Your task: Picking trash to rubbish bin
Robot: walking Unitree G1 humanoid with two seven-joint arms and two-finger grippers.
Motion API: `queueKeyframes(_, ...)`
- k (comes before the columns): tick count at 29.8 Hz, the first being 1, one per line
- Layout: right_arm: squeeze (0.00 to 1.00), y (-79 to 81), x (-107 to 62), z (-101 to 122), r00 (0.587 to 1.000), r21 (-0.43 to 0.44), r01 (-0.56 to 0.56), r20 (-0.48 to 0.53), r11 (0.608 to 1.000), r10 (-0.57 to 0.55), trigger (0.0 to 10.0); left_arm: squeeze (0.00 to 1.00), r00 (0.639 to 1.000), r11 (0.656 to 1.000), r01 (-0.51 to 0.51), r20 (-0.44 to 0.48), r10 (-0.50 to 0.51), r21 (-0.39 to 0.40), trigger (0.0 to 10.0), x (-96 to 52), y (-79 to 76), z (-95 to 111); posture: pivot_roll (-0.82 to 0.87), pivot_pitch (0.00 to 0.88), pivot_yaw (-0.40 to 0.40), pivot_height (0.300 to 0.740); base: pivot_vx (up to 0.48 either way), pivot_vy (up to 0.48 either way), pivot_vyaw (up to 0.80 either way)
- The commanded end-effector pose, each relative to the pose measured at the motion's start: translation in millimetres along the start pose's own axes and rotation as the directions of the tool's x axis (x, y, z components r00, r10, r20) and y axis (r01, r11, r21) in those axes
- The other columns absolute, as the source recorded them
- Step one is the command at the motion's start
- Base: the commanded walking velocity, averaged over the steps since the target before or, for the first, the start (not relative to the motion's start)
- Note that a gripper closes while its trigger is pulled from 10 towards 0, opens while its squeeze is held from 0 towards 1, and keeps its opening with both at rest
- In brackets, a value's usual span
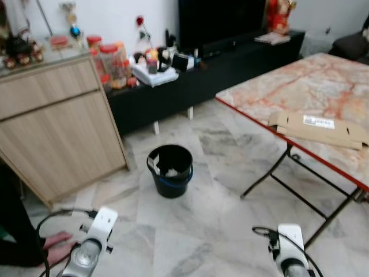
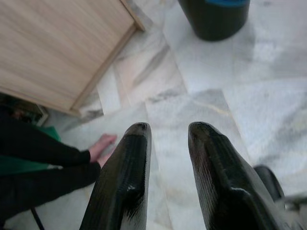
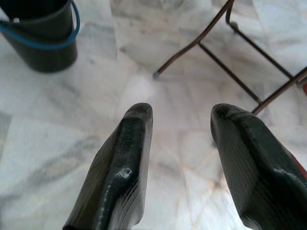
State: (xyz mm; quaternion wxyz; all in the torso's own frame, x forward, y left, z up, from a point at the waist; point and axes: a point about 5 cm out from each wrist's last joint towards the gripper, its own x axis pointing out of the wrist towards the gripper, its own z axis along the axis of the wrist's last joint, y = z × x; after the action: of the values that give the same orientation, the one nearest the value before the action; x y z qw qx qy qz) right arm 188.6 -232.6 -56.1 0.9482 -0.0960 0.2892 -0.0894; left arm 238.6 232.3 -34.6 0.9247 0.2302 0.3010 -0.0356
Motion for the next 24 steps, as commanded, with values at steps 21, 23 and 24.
queueKeyframes(21, 0.00, 4.6, -4.3, -11.6, 0.998, 0.034, -0.024, -0.053, 0.999, 0.026, 10.0, 0.00, 0.998, 1.000, 0.008, -0.060, -0.006, 0.024, 10.0, -5.1, 0.1, -15.0, 0.15, 0.011, 0.006, 0.740, 0.000, 0.000, 0.00)
queueKeyframes(23, 0.00, 4.4, -4.3, -11.5, 0.998, 0.035, -0.022, -0.052, 0.999, 0.024, 10.0, 0.00, 0.998, 1.000, 0.009, -0.061, -0.008, 0.025, 10.0, -5.1, 0.0, -14.9, 0.15, 0.009, 0.008, 0.740, 0.000, 0.000, 0.00)
queueKeyframes(24, 0.00, 4.4, -4.5, -11.7, 0.999, 0.037, -0.020, -0.050, 0.999, 0.022, 10.0, 0.00, 0.998, 1.000, 0.011, -0.060, -0.009, 0.026, 10.0, -5.0, -0.2, -14.9, 0.15, 0.005, 0.009, 0.740, 0.000, 0.000, 0.00)
